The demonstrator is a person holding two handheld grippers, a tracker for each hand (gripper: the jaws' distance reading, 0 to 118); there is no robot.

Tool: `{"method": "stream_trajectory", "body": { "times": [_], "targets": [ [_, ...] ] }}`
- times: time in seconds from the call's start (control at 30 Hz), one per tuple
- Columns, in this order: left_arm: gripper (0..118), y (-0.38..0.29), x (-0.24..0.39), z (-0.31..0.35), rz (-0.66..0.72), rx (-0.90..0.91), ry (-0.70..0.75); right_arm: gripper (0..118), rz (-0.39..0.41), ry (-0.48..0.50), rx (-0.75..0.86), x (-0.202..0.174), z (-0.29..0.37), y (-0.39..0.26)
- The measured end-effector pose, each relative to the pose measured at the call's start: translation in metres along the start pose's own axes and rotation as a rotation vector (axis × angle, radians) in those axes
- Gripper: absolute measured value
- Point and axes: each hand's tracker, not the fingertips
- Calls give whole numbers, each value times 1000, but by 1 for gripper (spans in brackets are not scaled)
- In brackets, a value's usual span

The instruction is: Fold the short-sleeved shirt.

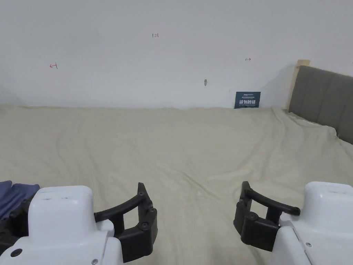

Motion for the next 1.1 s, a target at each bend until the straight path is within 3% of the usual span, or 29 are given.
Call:
{"method": "stream_trajectory", "body": {
  "times": [0.03,0.07,0.17,0.2,0.33,0.43,0.47,0.5,0.57,0.63,1.1],
  "targets": [
    [113,0,0,-1,-5,-6,-2,118,9,-2,11,-3,3,-1],
    [100,0,0,-1,-14,-9,-5,115,17,-1,18,-4,5,-1],
    [32,0,5,0,-49,-5,15,112,38,-1,22,-4,5,-3],
    [23,0,4,-1,-51,-11,9,111,47,13,9,-3,4,-5],
    [13,-2,4,-1,-46,-26,-24,111,36,27,-11,-4,4,-7],
    [10,-4,7,0,-67,-14,-11,102,24,48,-11,-6,7,-6],
    [10,-3,8,0,-75,-16,-14,92,28,57,-5,-6,7,-6],
    [8,-3,8,1,-78,-16,-21,68,33,44,7,-8,9,-7],
    [5,-3,8,1,-74,-12,-21,0,39,14,17,-10,7,-7],
    [4,-3,8,2,-70,-12,-31,0,12,65,-15,-8,8,-4],
    [0,-1,5,2,-56,-22,-50,0,-2,33,-17,-6,11,1]
  ]
}}
